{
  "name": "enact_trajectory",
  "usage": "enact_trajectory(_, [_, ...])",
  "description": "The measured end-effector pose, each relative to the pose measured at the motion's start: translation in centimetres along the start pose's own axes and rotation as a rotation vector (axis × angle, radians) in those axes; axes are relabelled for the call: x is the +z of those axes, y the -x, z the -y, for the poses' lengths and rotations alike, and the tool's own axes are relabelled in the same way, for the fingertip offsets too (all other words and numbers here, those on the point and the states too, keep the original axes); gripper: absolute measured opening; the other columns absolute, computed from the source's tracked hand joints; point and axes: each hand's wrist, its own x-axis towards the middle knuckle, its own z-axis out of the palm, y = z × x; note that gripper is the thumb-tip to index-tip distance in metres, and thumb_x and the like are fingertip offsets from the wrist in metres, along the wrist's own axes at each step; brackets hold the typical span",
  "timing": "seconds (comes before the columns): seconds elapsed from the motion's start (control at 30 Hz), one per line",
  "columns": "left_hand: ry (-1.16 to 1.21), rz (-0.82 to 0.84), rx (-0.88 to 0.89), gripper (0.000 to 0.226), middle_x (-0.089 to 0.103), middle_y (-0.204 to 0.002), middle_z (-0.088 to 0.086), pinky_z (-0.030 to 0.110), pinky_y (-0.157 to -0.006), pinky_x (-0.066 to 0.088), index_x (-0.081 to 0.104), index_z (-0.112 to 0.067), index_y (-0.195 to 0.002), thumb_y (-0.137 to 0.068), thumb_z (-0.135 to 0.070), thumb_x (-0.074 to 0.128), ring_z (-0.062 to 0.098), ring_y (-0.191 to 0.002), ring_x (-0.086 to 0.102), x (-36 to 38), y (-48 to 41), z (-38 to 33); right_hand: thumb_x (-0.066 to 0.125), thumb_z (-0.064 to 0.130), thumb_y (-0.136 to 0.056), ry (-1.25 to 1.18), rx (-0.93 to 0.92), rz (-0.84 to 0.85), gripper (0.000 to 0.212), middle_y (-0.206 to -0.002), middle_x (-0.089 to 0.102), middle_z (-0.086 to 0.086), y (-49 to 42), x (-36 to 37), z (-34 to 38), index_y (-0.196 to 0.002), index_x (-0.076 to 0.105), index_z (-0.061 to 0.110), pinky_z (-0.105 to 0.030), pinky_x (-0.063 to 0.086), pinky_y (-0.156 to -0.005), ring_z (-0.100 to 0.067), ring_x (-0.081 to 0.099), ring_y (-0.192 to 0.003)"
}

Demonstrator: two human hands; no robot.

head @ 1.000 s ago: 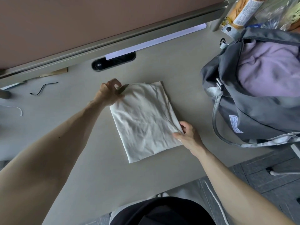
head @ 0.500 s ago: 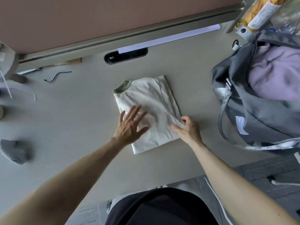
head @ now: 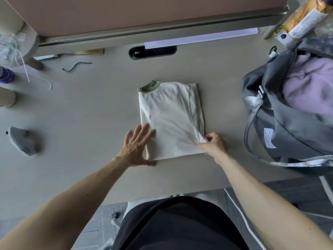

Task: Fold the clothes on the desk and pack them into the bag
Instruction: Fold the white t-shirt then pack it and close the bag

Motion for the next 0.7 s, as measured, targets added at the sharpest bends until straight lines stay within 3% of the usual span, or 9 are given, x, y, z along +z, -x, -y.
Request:
enact_trajectory(0.07, [0.050,-0.051,0.090,0.118,-0.010,-0.167,0.007,0.063,-0.119,0.008,-0.014,-0.047,-0.154,-0.077,-0.061,0.074,0.035,-0.153,-0.002,0.2,1.0,0.8,0.078,0.005,-0.076,-0.208,0.079,0.072,0.045,-0.108,0.062,-0.008,0.4,-0.1,-0.1,-0.113,0.055,0.017,-0.040,0.061,-0.069,-0.021,0.064,-0.084])
enact_trajectory(0.17, [0.020,-0.169,0.155,0.080,0.009,-0.166,0.012,0.068,-0.112,0.020,0.021,-0.040,-0.152,-0.089,-0.016,0.065,0.037,-0.150,0.020,0.2,1.5,0.8,0.070,-0.004,-0.084,-0.432,0.136,0.191,0.040,-0.113,0.060,-0.011,0.7,-0.1,0.1,-0.118,0.054,0.007,-0.032,0.060,-0.061,-0.021,0.063,-0.089])
enact_trajectory(0.3, [-0.038,-0.293,0.210,0.059,0.031,-0.159,0.011,0.067,-0.107,0.030,0.047,-0.029,-0.137,-0.085,-0.008,0.064,0.032,-0.144,0.037,0.5,0.5,-0.5,0.064,-0.009,-0.086,-0.549,0.209,0.269,0.018,-0.106,0.066,-0.016,1.0,-0.4,0.3,-0.099,0.063,0.002,-0.035,0.057,-0.069,-0.023,0.065,-0.086])
enact_trajectory(0.4, [-0.020,-0.377,0.228,0.032,0.050,-0.148,0.008,0.061,-0.107,0.035,0.065,-0.018,-0.112,-0.082,-0.008,0.071,0.025,-0.138,0.045,1.1,-0.1,-0.5,0.063,-0.010,-0.085,-0.559,0.255,0.328,0.017,-0.105,0.065,-0.017,1.1,-1.2,0.6,-0.098,0.063,0.001,-0.034,0.054,-0.068,-0.025,0.063,-0.088])
enact_trajectory(0.5, [0.127,-0.452,0.277,0.017,0.066,-0.129,0.005,0.054,-0.107,0.039,0.061,-0.015,-0.106,-0.091,-0.014,0.052,0.022,-0.122,0.057,1.1,-0.2,-0.1,0.063,-0.007,-0.085,-0.531,0.286,0.351,0.017,-0.094,0.063,-0.016,1.5,-2.3,1.2,-0.100,0.061,0.001,-0.029,0.054,-0.058,-0.022,0.061,-0.078])
enact_trajectory(0.57, [0.361,-0.467,0.206,0.018,0.071,-0.102,0.007,0.042,-0.092,0.049,0.061,-0.012,-0.102,-0.093,-0.008,0.046,0.025,-0.094,0.063,0.0,-0.1,-0.4,0.062,-0.003,-0.088,-0.531,0.291,0.345,0.007,-0.078,0.065,-0.013,1.7,-3.2,2.0,-0.093,0.062,0.002,-0.024,0.052,-0.050,-0.017,0.063,-0.062])
enact_trajectory(0.63, [0.597,-0.477,0.017,0.012,0.055,-0.069,0.006,0.032,-0.061,0.042,0.055,-0.004,-0.083,-0.091,-0.008,0.049,0.019,-0.064,0.047,-1.8,-0.2,-1.0,0.059,0.001,-0.092,-0.581,0.284,0.325,0.008,-0.061,0.066,-0.008,1.5,-4.0,3.4,-0.086,0.063,0.004,-0.020,0.051,-0.045,-0.010,0.062,-0.048])
enact_trajectory(0.7, [0.784,-0.485,-0.181,0.024,0.036,-0.060,0.002,0.031,-0.051,0.028,0.038,-0.003,-0.072,-0.091,-0.015,0.049,0.012,-0.057,0.029,-4.0,-0.8,-1.6,0.057,0.006,-0.094,-0.642,0.255,0.291,0.013,-0.054,0.065,-0.006,0.8,-4.4,5.5,-0.082,0.062,0.006,-0.019,0.051,-0.043,-0.007,0.060,-0.043])
